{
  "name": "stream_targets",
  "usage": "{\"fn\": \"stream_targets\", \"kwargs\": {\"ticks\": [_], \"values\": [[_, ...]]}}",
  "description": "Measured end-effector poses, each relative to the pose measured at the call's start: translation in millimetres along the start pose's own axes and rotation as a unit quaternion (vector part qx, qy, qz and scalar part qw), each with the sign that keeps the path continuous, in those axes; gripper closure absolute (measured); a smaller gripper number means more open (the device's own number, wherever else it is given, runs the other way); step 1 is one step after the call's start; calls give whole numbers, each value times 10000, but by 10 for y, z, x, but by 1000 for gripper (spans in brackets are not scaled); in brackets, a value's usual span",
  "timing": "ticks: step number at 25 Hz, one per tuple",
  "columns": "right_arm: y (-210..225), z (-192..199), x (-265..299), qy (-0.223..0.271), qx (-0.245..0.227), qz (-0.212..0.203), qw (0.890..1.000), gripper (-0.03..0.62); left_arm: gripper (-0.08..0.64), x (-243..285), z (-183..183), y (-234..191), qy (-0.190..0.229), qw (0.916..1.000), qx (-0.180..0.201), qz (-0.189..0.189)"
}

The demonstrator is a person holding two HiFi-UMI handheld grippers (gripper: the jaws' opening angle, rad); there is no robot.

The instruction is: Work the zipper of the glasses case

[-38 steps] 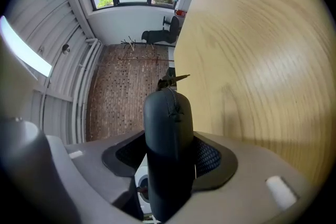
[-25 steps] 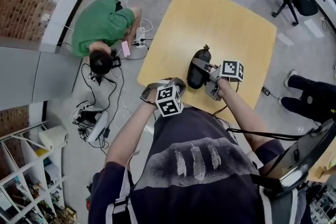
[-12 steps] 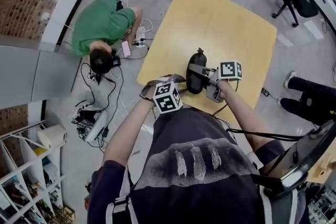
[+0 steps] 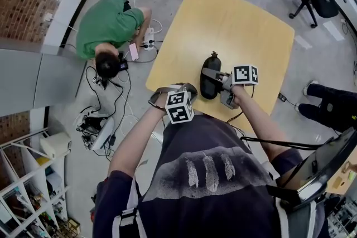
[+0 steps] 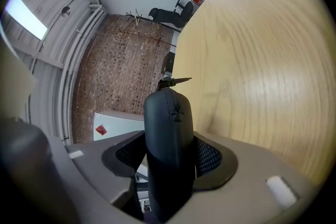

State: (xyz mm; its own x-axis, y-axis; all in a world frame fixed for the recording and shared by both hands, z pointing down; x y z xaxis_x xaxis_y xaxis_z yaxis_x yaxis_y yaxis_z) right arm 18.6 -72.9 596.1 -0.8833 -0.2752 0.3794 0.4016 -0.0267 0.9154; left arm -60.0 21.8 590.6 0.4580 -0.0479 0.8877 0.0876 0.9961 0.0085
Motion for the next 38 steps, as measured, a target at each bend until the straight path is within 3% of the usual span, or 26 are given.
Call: {"fn": "stream_targets", "kwargs": {"ticks": [7,15,22,27,31,34,38], "values": [[-28,-27,12,32,81,-73,9999,330,530,1,-66,21,29,10000,46,77],[13,-50,-1,91,88,-32,9999,330,557,40,-100,1,-25,9999,104,-22],[195,22,52,313,268,345,9986,330,557,147,-56,99,-304,9995,-29,-85],[373,37,47,527,749,466,9947,332,557,255,-35,105,-331,9989,-326,-34],[468,-39,196,705,968,326,9923,325,555,284,178,-78,-175,9960,-855,-215],[425,-56,296,690,775,285,9942,305,544,269,343,-194,-159,9904,-1332,-333],[267,-28,122,448,329,247,9982,182,458,189,278,-199,-88,9797,-1935,-517]]}}
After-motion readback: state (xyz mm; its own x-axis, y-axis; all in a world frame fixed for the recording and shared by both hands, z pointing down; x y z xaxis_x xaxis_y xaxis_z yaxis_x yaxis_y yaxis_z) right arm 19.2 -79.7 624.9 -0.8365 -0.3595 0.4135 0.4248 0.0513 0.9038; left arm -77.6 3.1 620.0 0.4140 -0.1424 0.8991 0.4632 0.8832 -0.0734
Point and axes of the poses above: the fingertips, and each gripper's own axes: x forward along the fingers, y to its right, z out of its underside, the point moved 4 cm from there along -x, backward along the fingers, and after that the axes turned 1 degree about -x, right-handed, at the moved point
